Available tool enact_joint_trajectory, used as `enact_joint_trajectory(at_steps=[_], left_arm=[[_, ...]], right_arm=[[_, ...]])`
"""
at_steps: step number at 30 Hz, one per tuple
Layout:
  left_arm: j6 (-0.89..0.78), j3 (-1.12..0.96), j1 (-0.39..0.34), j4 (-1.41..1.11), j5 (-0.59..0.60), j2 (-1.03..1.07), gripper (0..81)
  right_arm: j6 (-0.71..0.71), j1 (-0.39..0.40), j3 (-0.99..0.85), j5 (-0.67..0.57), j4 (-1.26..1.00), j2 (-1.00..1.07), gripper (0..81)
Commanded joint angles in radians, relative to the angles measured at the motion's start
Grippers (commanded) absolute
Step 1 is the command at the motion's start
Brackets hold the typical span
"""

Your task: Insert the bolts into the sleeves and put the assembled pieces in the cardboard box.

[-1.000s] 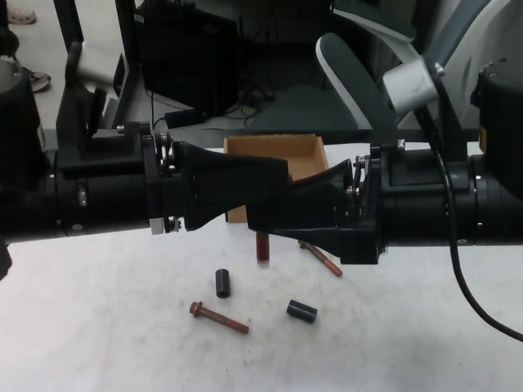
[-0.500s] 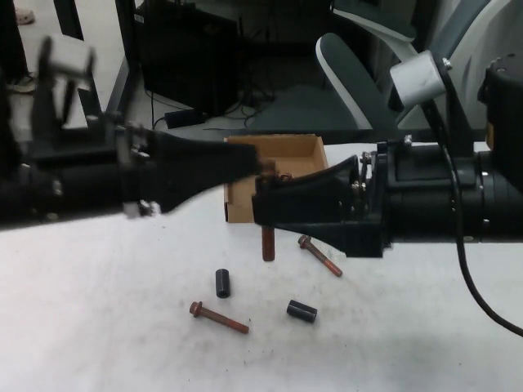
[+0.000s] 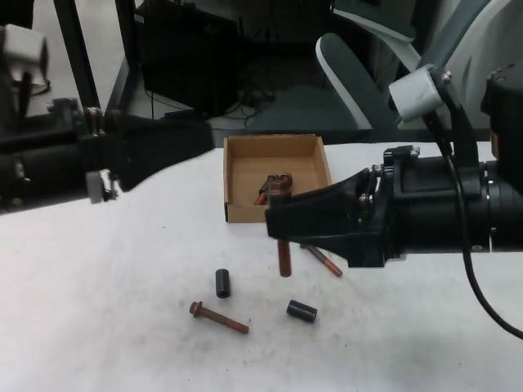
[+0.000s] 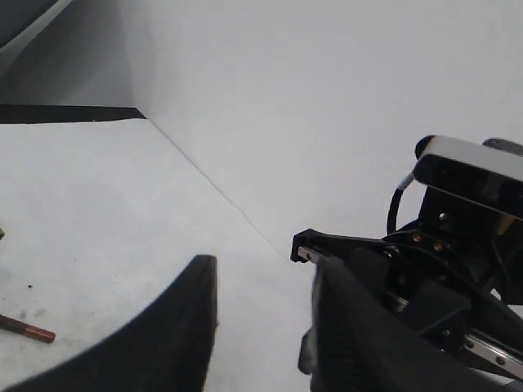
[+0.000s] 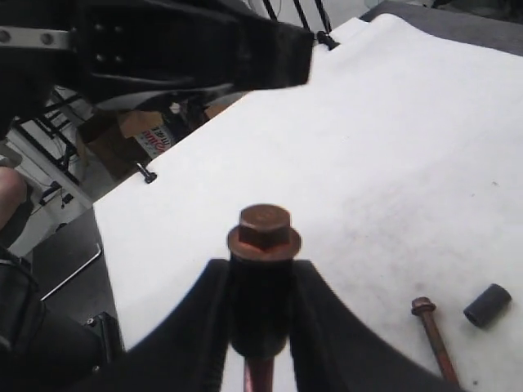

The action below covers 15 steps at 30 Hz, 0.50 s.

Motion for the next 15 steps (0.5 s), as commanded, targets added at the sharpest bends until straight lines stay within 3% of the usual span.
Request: enact_joint_trajectory(at_steps=[1, 7, 15], left_arm=[[0.014, -0.002, 0.033, 0.041, 0.019, -0.043, 24.7], [0.092, -0.002, 0.106, 0.252, 0.022, -0.147, 12.9], [0.128, -0.002, 0.154, 0.431, -0.067, -0.290, 12.8]], right_arm=[[-0.009, -0.055, -0.057, 0.041, 0.046, 0.031, 0.3], [-0.112, -0.139, -0.271, 0.091, 0.212, 0.219, 0.3], [-0.158, -0.231, -0.602, 0.172, 0.327, 0.555, 0.3]])
